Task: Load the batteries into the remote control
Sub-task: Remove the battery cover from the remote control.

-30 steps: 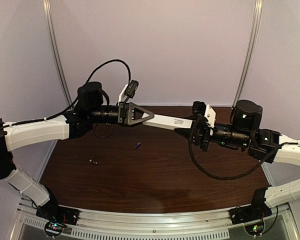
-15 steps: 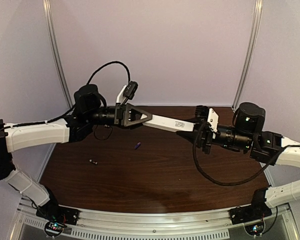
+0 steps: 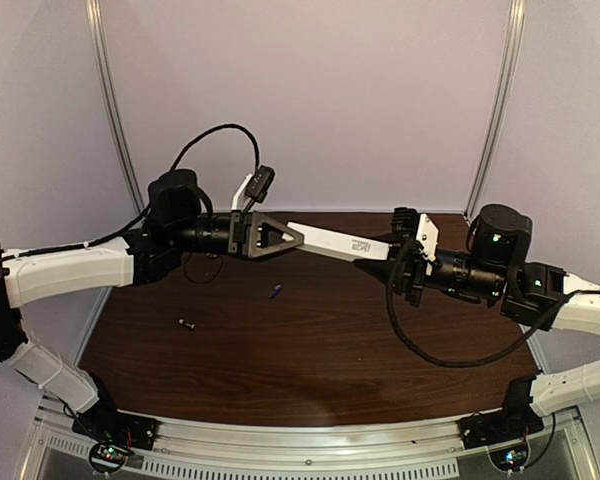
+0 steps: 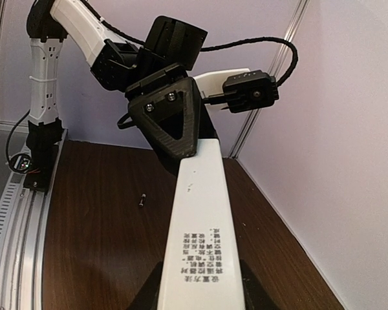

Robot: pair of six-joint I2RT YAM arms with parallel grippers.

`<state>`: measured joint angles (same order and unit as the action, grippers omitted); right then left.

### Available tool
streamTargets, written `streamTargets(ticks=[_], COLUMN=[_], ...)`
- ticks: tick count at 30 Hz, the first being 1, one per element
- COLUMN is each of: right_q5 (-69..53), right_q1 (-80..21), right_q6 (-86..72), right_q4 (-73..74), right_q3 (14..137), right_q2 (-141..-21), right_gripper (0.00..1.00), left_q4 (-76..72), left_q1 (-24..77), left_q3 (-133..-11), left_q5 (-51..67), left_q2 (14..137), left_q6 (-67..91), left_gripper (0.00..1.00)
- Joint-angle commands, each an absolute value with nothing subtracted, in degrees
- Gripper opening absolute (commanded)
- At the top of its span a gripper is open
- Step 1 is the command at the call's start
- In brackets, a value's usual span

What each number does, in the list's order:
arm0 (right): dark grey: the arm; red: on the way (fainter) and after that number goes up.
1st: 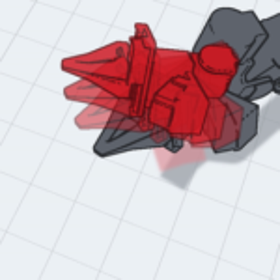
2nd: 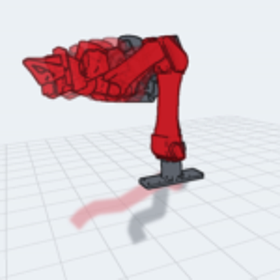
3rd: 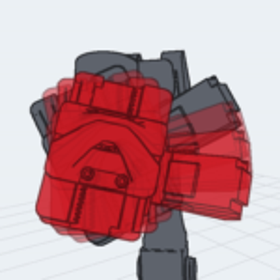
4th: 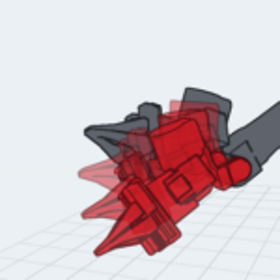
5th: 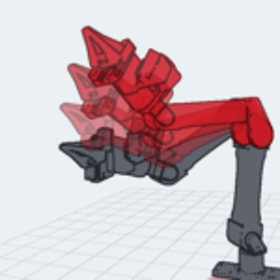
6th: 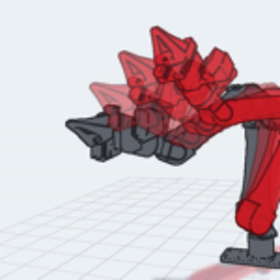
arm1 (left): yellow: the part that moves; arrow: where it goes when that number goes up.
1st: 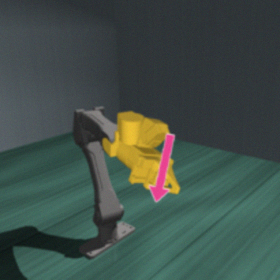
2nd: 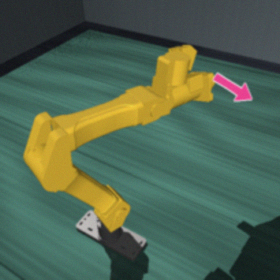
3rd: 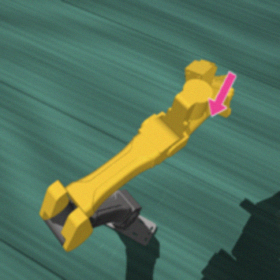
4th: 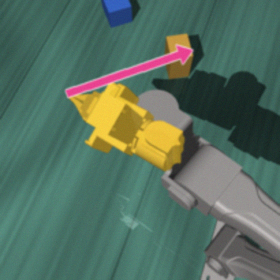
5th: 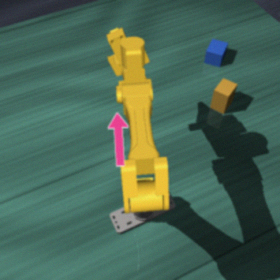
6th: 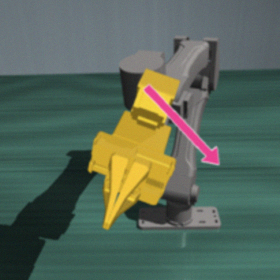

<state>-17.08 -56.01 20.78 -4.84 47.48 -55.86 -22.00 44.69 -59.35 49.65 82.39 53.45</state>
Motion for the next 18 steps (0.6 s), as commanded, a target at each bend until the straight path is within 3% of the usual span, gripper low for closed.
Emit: streamTargets(ticks=[1, 7, 12, 18], right_q5=[-16.49, -16.84, -16.89, -16.44], right_q1=[-55.99, -55.99, -55.99, -56.00], right_q6=[19.80, 19.76, 19.76, 19.83], right_q4=[-6.90, -6.40, -6.16, -5.53], right_q3=[47.11, 46.93, 46.76, 46.97], right_q2=[-54.21, -53.96, -53.79, -54.08], right_gripper=[0.00, 0.00, 0.00, 0.00], left_q4=[-20.44, -19.18, -17.69, -17.19], left_q1=[44.04, 43.30, 42.89, 42.89], left_q3=[-59.56, -59.32, -59.55, -59.92], left_q5=[47.34, 45.41, 43.66, 43.93], left_q2=[80.97, 80.41, 79.50, 79.77], left_q6=[51.58, 51.85, 51.40, 50.58], left_gripper=[0.41, 0.45, 0.55, 0.41])
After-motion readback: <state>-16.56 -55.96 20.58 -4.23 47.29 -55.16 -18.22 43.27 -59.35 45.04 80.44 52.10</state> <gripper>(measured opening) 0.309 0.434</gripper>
